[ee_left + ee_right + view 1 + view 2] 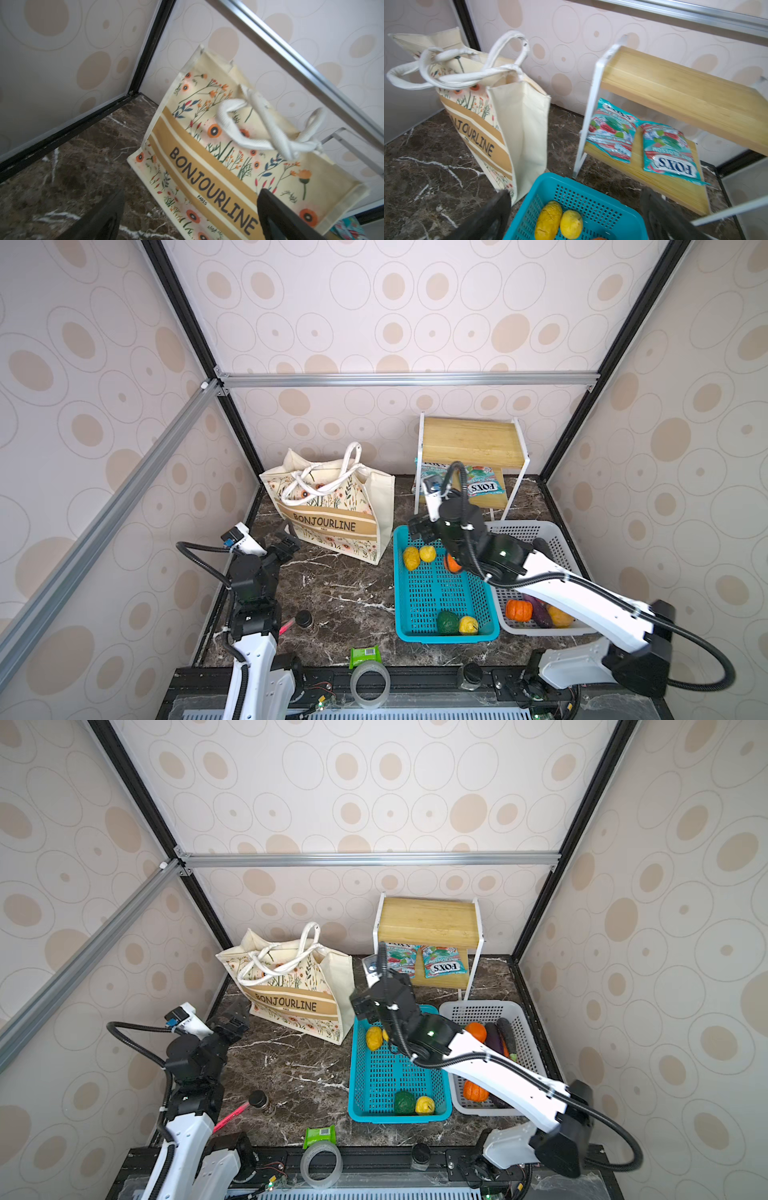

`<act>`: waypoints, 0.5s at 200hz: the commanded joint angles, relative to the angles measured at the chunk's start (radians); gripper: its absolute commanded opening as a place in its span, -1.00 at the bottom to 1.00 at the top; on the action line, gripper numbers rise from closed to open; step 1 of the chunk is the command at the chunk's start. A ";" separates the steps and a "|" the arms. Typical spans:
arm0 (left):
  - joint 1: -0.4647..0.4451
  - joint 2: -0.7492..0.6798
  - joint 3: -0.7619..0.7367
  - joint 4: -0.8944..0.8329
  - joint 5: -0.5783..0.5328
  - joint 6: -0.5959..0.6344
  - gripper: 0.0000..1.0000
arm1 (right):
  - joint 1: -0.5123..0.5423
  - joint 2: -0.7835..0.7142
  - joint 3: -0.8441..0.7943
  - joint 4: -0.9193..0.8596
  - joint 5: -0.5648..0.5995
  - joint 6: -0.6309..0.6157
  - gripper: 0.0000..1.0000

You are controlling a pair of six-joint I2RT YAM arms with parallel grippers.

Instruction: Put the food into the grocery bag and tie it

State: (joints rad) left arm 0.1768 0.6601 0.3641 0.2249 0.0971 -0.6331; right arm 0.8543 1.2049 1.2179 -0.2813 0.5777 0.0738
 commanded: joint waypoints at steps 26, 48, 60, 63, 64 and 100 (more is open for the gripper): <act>-0.135 0.075 -0.014 0.049 -0.285 0.084 0.98 | -0.358 -0.324 -0.306 -0.126 -0.047 0.100 0.98; -0.253 0.110 -0.028 0.111 -0.519 0.215 0.98 | -0.430 -0.397 -0.489 -0.010 0.002 0.118 0.98; -0.276 0.139 -0.038 0.132 -0.604 0.244 0.98 | -0.446 -0.392 -0.561 0.053 0.035 0.084 0.98; -0.280 0.151 -0.040 0.145 -0.619 0.253 0.98 | -0.449 -0.384 -0.575 0.065 0.053 0.084 0.98; -0.281 0.155 -0.043 0.150 -0.624 0.256 0.98 | -0.449 -0.381 -0.577 0.069 0.059 0.085 0.98; -0.300 0.296 -0.084 0.316 -0.707 0.403 0.98 | -0.506 -0.245 -0.651 0.196 0.156 0.119 1.00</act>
State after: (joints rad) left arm -0.1116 0.8936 0.3096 0.3950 -0.4610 -0.3717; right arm 0.3771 0.9047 0.6067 -0.2371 0.6411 0.1719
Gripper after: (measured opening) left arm 0.992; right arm 0.994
